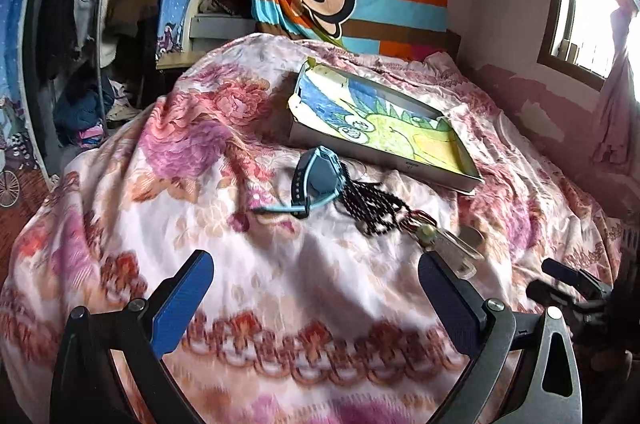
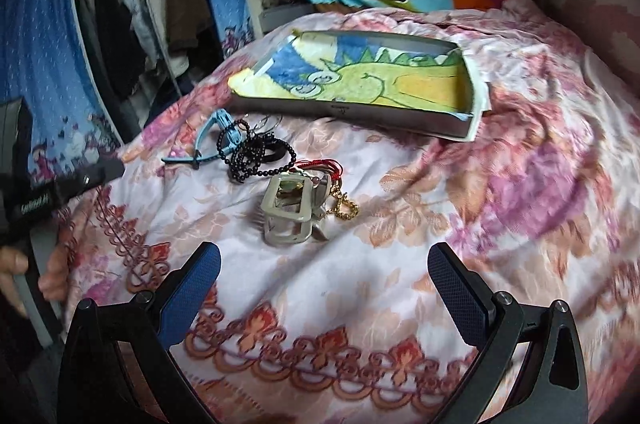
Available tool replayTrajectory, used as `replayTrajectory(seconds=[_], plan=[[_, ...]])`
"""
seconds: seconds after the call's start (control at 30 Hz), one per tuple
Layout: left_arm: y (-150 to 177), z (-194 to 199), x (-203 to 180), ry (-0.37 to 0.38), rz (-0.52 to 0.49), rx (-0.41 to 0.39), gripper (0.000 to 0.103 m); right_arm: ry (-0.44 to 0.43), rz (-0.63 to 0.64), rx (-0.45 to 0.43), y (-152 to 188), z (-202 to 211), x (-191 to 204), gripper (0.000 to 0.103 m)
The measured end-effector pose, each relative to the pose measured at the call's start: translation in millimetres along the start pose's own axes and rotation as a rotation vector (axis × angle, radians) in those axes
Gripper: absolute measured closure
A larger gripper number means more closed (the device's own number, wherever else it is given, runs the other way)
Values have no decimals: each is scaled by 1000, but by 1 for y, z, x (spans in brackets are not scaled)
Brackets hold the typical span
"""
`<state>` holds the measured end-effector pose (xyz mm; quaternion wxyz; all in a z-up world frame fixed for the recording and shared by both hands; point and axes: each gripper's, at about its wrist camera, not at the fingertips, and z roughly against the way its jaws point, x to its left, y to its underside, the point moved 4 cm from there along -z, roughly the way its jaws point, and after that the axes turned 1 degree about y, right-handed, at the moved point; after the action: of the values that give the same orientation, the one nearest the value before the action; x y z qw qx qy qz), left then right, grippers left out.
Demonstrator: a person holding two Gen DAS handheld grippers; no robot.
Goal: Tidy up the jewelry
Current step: 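Grasp the silver rectangular buckle with the right gripper while the left gripper grasps the blue watch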
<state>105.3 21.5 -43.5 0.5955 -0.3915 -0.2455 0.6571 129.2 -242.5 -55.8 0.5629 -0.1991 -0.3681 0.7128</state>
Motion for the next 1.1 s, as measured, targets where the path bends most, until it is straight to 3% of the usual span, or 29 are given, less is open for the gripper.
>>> replayTrajectory(seconds=[0.27, 0.43, 0.5, 0.63, 0.77, 0.87, 1.0, 1.03, 1.1], plan=[[-24, -51, 7, 1, -11, 69, 3, -68, 28, 61, -19, -41, 10, 3], [-36, -79, 12, -11, -18, 101, 15, -99, 30, 117, -21, -67, 17, 19], [-42, -89, 15, -13, -16, 109, 25, -100, 29, 135, -22, -76, 19, 23], [-49, -107, 18, -6, -8, 129, 33, -98, 21, 163, -20, -85, 18, 37], [-52, -120, 18, 5, -6, 148, 43, -94, 8, 173, -18, -88, 18, 39], [-53, -128, 18, 19, -3, 167, 49, -90, 11, 161, -19, -86, 17, 46], [-49, -133, 20, 41, 40, 201, 72, -81, 19, 143, -20, -82, 17, 57], [-48, -133, 20, 42, 46, 204, 73, -81, 19, 142, -20, -81, 16, 60], [-45, -134, 19, 47, 53, 212, 85, -78, 15, 136, -21, -80, 14, 60]])
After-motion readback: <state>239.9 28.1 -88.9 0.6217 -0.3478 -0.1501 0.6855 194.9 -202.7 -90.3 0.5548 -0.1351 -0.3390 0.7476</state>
